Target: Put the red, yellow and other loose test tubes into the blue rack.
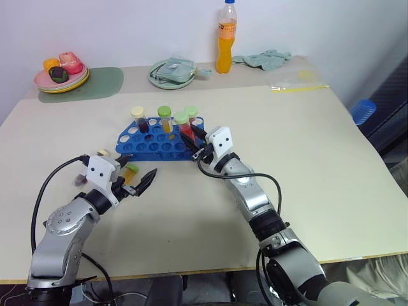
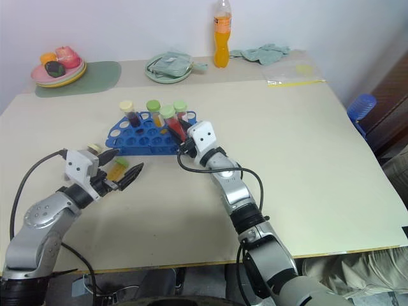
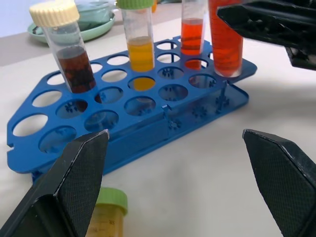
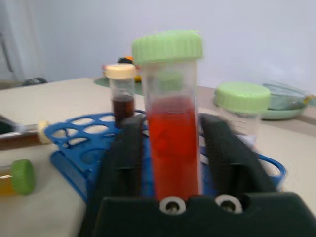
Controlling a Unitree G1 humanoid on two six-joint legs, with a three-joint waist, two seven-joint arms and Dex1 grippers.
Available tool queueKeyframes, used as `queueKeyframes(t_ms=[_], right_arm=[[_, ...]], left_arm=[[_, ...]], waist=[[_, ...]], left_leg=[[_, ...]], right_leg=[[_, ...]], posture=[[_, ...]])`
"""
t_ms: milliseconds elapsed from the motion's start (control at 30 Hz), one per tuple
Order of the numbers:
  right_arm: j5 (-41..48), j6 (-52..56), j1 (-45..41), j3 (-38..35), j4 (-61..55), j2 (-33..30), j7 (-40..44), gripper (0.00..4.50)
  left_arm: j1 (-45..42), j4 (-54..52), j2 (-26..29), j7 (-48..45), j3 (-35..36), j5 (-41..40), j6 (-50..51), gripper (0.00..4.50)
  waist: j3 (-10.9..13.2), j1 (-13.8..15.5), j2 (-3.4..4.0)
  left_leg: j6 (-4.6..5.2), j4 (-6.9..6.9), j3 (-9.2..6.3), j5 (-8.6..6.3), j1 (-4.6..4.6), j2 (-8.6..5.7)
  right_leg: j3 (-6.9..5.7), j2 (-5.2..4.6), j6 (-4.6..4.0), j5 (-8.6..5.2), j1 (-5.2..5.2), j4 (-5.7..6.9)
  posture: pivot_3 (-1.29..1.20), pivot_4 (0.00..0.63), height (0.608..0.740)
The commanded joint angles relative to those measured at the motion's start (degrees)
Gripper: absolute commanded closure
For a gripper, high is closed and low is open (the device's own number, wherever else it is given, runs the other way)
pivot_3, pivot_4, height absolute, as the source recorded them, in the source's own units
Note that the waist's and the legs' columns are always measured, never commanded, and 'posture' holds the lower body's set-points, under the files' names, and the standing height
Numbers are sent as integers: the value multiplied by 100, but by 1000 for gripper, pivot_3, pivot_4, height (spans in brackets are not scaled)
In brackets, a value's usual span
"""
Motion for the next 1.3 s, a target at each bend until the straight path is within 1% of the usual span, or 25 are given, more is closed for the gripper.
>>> queueKeyframes(t_ms=[33,67,200,267,333,367,433,500,567,600,667,700,767,833,867,900,933,1067,1300], right_arm=[[-64,-131,13,-103,-528,15,-104,354],[-79,-56,54,-110,-712,-63,-88,25],[133,747,405,-110,-1858,-561,308,25],[261,1408,643,-115,-2512,-976,591,25],[463,2032,891,-160,-3100,-1422,896,25],[559,2320,1046,-186,-3431,-1790,1162,25],[690,2724,1224,-202,-3889,-2286,1508,25],[777,2986,1305,-198,-4278,-2749,1831,25],[923,3251,1301,-260,-4548,-3053,2050,25],[986,3343,1286,-272,-4643,-3154,2134,25],[1038,3488,1228,-202,-4796,-3369,2370,25],[1040,3522,1195,-171,-4832,-3421,2438,25],[1102,3594,1156,-160,-4859,-3415,2491,25],[1141,3624,1138,-138,-4874,-3392,2527,25],[1147,3635,1133,-104,-4891,-3372,2538,25],[1145,3635,1133,-66,-4909,-3337,2538,25],[1150,3648,1134,-39,-4934,-3297,2528,25],[1138,3669,1132,5,-4999,-3194,2488,25],[1086,3714,1155,70,-5060,-2986,2309,25]], left_arm=[[-34,-268,23,132,119,-21,77,0],[-43,-281,32,167,163,-47,131,0],[-59,-383,186,278,385,-248,647,0],[-123,-417,374,296,481,-298,942,0],[-230,-498,573,262,624,-552,1374,0],[-342,-544,785,251,661,-630,1701,0],[-499,-595,1087,262,707,-744,2217,0],[-726,-553,1503,356,647,-692,2847,0],[-1088,-466,2076,476,391,-564,3739,0],[-1256,-423,2335,453,228,-503,4013,0],[-1890,-162,2591,415,63,-747,5035,0],[-2238,-10,2729,297,-69,-942,5691,0],[-2939,197,3142,76,-731,-1030,6548,0],[-3458,366,3308,-79,-1237,-1084,6951,0],[-3675,507,3276,-104,-1397,-1143,7127,0],[-3876,724,3244,-88,-1598,-1200,7232,0],[-4038,857,3211,9,-1807,-1089,7288,0],[-4324,1044,3215,94,-2369,-920,7305,0],[-4472,1500,2676,307,-2432,-945,7305,0]], waist=[[0,4,0],[0,6,0],[0,22,0],[0,22,0],[0,22,0],[0,30,-1],[0,27,-1],[0,11,-1],[2,-3,-3],[3,-13,-4],[3,6,-4],[4,8,-5],[12,9,-21],[14,6,-23],[14,8,-23],[14,8,-24],[14,10,-24],[15,-4,-25],[16,23,-28]], left_leg=[[0,0,0,0,0,0],[-1,0,0,0,0,0],[-1,1,-2,0,-1,-1],[0,2,-3,0,-1,-1],[0,2,-4,0,0,-1],[1,1,-5,0,-1,-1],[1,3,-6,-1,-2,-1],[2,3,-6,-1,-1,-2],[3,1,-3,-1,3,-1],[3,0,-2,-1,3,3],[3,-3,6,-2,6,5],[3,-3,7,-2,6,5],[3,0,8,-2,4,5],[3,2,8,-2,3,4],[3,1,10,-2,3,4],[3,1,10,-2,1,4],[3,1,10,-2,0,4],[2,1,11,-1,0,5],[1,10,9,-1,-5,5]], right_leg=[[0,0,0,0,0,0],[0,0,0,0,0,0],[0,-1,0,0,1,0],[0,-1,0,0,2,0],[-1,-1,0,0,3,0],[-2,-1,0,0,4,0],[-3,-1,0,0,6,-2],[-3,-1,1,-1,8,-2],[-2,2,1,-1,7,-1],[-3,9,1,-1,7,1],[-2,14,0,-1,10,-1],[-4,14,0,-1,10,0],[-7,15,1,-1,13,-2],[-5,15,1,-2,12,-1],[-4,14,1,-2,12,-3],[-5,15,2,-2,11,-4],[-5,15,1,-2,9,-3],[-2,16,1,-2,5,0],[-3,14,1,-2,5,2]], posture=[[0,150,740],[0,150,740],[0,150,740],[0,150,740],[0,150,740],[0,150,740],[0,150,740],[0,150,740],[0,150,740],[0,150,740],[0,150,740],[0,150,740],[0,150,740],[0,150,740],[0,150,740],[0,150,740],[0,150,740],[0,150,740],[0,150,740]])
